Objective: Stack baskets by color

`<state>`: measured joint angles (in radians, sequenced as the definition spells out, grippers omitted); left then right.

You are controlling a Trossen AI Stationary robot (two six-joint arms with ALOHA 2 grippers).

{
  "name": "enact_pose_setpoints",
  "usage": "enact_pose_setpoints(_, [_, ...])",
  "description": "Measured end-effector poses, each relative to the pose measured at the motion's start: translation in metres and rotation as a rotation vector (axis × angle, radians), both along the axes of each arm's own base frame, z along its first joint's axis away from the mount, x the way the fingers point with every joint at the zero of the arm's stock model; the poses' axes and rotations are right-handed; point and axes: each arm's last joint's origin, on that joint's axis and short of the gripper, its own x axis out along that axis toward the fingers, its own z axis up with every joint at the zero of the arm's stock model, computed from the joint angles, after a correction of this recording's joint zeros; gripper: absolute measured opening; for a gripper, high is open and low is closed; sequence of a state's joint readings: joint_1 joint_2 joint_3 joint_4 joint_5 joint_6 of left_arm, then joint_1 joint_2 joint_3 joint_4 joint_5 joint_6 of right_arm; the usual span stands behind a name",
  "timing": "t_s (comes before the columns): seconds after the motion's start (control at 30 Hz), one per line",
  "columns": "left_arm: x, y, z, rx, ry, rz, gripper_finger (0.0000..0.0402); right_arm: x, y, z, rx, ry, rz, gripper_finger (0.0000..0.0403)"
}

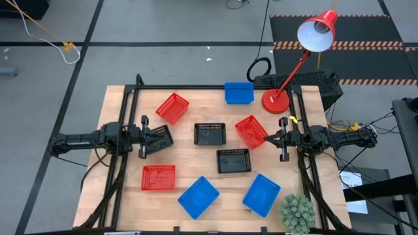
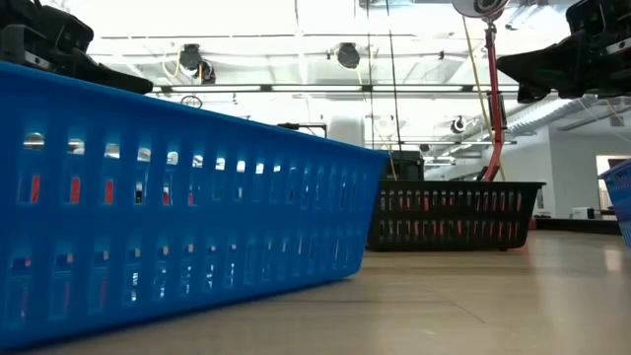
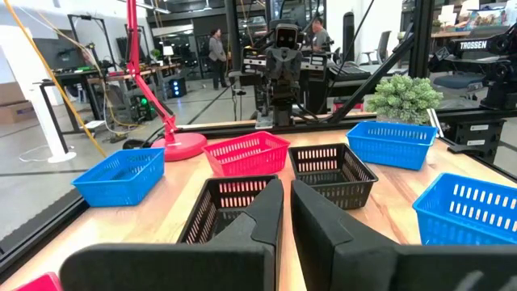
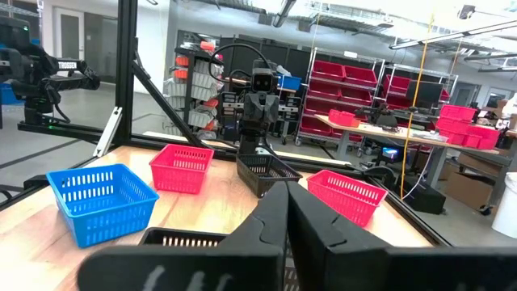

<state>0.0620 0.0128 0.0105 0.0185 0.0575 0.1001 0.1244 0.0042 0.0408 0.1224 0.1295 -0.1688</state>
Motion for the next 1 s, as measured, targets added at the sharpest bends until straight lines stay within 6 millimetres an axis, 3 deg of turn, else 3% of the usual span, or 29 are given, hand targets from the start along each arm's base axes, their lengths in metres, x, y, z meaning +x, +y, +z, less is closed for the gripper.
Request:
enact_pose_setpoints(0.67, [0.0000,0.0000,-0.0001,0.000,0.000,0.000,0.0031,0.0000,0.0000,0.0000,0.000,0.000,0.000,0.0000])
enact_pose_setpoints(1.0, [0.0000,0.0000,-0.0001,0.000,0.000,0.000,0.0031,0.0000,0.0000,0.0000,-0.104,0.000,-0.012,0.0000])
